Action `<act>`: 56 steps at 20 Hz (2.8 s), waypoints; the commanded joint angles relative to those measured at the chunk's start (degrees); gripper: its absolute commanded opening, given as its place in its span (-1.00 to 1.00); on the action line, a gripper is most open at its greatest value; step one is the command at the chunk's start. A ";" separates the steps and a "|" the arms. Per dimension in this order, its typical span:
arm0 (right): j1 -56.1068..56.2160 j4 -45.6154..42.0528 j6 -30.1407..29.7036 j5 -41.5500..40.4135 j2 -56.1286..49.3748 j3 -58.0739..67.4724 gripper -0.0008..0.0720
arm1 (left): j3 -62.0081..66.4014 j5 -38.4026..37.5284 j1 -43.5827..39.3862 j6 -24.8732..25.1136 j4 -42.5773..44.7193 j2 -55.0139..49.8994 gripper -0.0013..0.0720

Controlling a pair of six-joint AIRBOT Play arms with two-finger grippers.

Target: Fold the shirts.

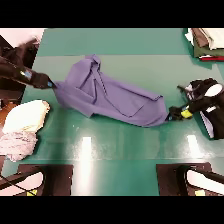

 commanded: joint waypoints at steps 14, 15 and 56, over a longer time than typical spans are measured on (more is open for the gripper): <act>-16.59 9.38 5.68 -12.52 30.45 54.45 -0.94 | 40.87 25.68 0.02 -5.05 -0.04 23.50 -0.91; -18.18 9.35 5.73 -12.48 31.10 55.93 -0.94 | 40.89 27.45 0.04 -5.05 -0.09 25.29 -0.91; 9.35 -26.34 17.38 -3.72 -22.27 44.57 -0.95 | 8.61 15.08 0.02 15.32 5.62 -21.05 -0.91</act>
